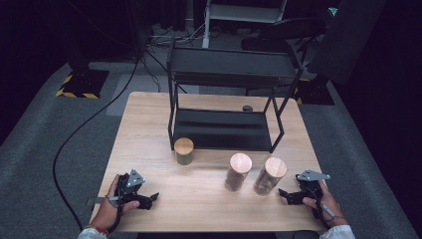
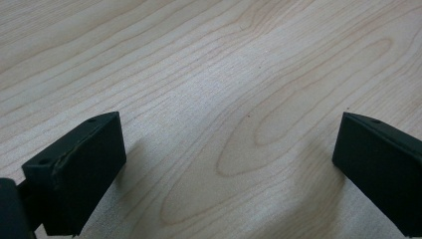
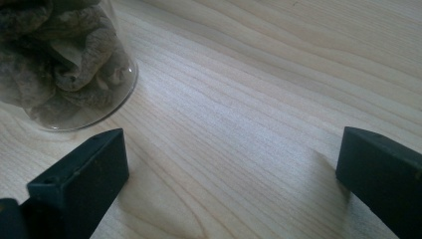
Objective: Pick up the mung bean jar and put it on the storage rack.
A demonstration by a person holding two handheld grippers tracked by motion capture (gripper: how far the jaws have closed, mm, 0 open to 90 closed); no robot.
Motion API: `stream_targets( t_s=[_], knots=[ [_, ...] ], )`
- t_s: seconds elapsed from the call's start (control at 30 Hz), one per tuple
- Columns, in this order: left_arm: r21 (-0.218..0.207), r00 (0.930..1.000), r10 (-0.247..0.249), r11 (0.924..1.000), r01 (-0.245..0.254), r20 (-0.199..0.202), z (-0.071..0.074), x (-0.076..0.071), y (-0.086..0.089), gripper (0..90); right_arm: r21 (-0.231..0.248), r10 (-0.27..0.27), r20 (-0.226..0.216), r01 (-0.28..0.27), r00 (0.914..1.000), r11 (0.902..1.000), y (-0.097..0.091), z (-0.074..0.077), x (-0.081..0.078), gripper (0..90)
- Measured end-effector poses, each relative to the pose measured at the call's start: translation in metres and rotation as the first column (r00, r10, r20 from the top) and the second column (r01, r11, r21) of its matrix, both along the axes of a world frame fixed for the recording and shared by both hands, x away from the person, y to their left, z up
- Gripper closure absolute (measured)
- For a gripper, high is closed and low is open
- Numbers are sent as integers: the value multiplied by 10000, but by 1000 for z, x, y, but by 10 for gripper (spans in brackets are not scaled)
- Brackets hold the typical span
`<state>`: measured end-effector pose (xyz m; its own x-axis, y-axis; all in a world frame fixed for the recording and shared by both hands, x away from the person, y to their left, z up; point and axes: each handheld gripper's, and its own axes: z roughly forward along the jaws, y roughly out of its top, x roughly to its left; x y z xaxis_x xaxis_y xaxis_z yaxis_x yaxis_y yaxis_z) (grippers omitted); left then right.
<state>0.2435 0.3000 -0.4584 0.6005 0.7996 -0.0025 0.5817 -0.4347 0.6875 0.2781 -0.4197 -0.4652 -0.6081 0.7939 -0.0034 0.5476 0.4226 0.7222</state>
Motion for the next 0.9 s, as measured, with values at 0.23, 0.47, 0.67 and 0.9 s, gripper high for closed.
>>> stream_targets(
  t_s=[0.23,0.47,0.67,0.9],
  knots=[
    [4,10000,2,10000,-2,-1,0,0,0,0,-3,3,1,-3,10000,10000,0,0,0,0],
    [3,9999,112,9999,-112,-2,0,-1,-1,0,-3,3,2,-3,10000,10000,0,0,0,0],
    [33,9998,192,9998,-192,8,1,-3,-3,1,-2,2,0,-2,10000,10000,0,0,0,0],
    [74,9998,210,9998,-210,23,3,-4,-3,16,-2,2,2,-2,10000,10000,0,0,0,0]
  ],
)
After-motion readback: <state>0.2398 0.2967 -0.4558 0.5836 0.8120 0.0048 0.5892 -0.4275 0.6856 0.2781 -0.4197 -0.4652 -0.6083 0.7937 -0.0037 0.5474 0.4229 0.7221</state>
